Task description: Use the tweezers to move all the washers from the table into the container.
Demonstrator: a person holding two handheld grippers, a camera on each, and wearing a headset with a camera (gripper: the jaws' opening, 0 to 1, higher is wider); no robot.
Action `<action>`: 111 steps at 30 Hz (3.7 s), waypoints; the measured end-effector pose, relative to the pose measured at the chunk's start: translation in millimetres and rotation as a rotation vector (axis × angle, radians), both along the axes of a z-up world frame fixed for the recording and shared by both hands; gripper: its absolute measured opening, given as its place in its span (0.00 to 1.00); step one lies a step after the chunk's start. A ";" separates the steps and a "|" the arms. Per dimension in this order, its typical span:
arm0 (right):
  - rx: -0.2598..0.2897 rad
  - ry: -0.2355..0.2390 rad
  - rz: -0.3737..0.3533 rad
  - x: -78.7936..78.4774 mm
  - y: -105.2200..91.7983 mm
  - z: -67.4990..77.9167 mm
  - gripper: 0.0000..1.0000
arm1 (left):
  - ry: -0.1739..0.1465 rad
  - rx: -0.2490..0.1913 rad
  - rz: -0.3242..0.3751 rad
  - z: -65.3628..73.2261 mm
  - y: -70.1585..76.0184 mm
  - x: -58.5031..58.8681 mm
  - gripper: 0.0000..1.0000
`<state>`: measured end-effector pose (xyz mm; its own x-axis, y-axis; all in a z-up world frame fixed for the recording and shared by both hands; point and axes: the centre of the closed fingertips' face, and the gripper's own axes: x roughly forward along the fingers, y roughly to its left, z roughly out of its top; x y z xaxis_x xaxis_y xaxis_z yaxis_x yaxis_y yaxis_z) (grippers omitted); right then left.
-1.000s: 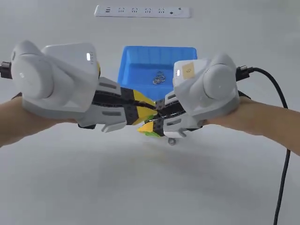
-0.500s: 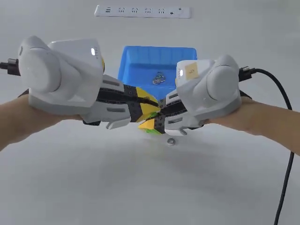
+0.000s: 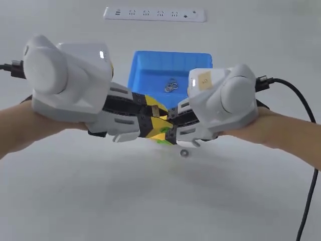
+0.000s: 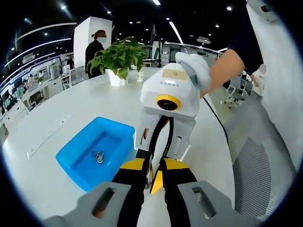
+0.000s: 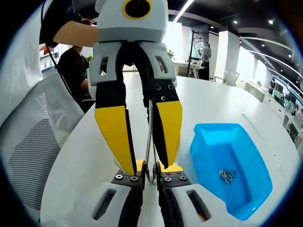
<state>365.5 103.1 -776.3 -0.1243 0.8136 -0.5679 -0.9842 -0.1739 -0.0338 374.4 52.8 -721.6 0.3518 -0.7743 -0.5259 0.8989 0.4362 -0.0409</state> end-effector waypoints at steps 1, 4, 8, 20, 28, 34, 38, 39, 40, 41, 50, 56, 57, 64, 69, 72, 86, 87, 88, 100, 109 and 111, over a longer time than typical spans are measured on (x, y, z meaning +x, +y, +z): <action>0.001 0.000 -0.001 0.3 -0.3 -0.1 0.10 | -0.001 0.004 0.000 -0.4 0.2 0.1 0.17; 0.008 0.003 -0.006 1.6 -1.6 -0.2 0.10 | -0.001 0.008 -0.002 -0.5 0.1 0.0 0.17; 0.015 0.007 -0.014 4.0 -3.0 0.1 0.09 | 0.000 0.008 0.001 0.7 1.1 0.6 0.17; 0.033 0.002 -0.031 6.7 -3.2 9.9 0.09 | -0.018 0.030 0.060 10.3 17.6 -4.4 0.35; 0.046 0.013 -0.062 8.4 -10.2 28.9 0.09 | 0.016 0.027 0.136 11.0 37.5 -13.4 0.48; 0.064 0.004 -0.080 10.2 -15.8 52.8 0.09 | 0.016 -0.041 0.193 21.6 43.2 -16.4 0.60; 0.077 -0.015 -0.076 11.9 -16.2 69.6 0.10 | 0.009 -0.038 0.211 22.1 48.0 -19.6 0.68; 0.087 -0.027 -0.079 15.0 -15.9 75.9 0.10 | 0.005 -0.040 0.216 22.9 48.9 -19.8 0.69; 0.093 -0.025 -0.084 17.1 -15.6 79.8 0.10 | 0.003 -0.050 0.224 24.9 49.9 -20.3 0.69; 0.099 -0.031 -0.090 20.4 -15.4 85.3 0.10 | 0.003 -0.060 0.230 26.2 50.1 -20.3 0.70; 0.134 -0.089 -0.125 61.4 -10.4 110.7 0.10 | -0.003 -0.104 0.267 30.7 52.8 -19.0 0.69; 0.106 -0.114 -0.157 92.8 -12.1 101.8 0.10 | 0.017 -0.099 0.316 22.6 67.5 -21.4 0.76; 0.103 -0.113 -0.160 95.7 -11.7 99.6 0.10 | 0.022 -0.103 0.322 21.3 69.2 -22.8 0.77; 0.066 -0.129 -0.176 114.8 -3.1 72.6 0.10 | 0.053 -0.100 0.357 13.4 74.8 -27.9 0.90; 0.033 -0.126 -0.175 122.8 4.9 48.1 0.10 | 0.070 -0.108 0.388 9.7 78.6 -30.8 0.94; 0.026 -0.117 -0.167 121.3 5.8 37.9 0.10 | 0.072 -0.104 0.399 7.5 82.3 -31.9 0.96; 0.002 -0.109 -0.177 115.4 5.0 14.7 0.10 | 0.098 -0.099 0.423 1.2 84.6 -27.4 0.99; 0.000 -0.108 -0.177 115.3 5.0 14.5 0.10 | 0.099 -0.098 0.423 0.4 84.2 -27.9 0.99; 0.000 -0.111 -0.179 115.8 4.9 14.3 0.10 | 0.100 -0.097 0.422 -0.3 84.0 -28.2 0.99; -0.007 -0.117 -0.185 117.1 6.1 9.1 0.10 | 0.113 -0.068 0.420 -5.4 87.3 -35.6 0.99; -0.003 -0.118 -0.199 119.0 6.8 10.2 0.11 | 0.121 -0.081 0.417 -4.4 82.1 -39.3 0.99; -0.005 -0.120 -0.199 118.9 6.3 10.4 0.11 | 0.123 -0.080 0.417 -4.7 82.1 -40.0 0.99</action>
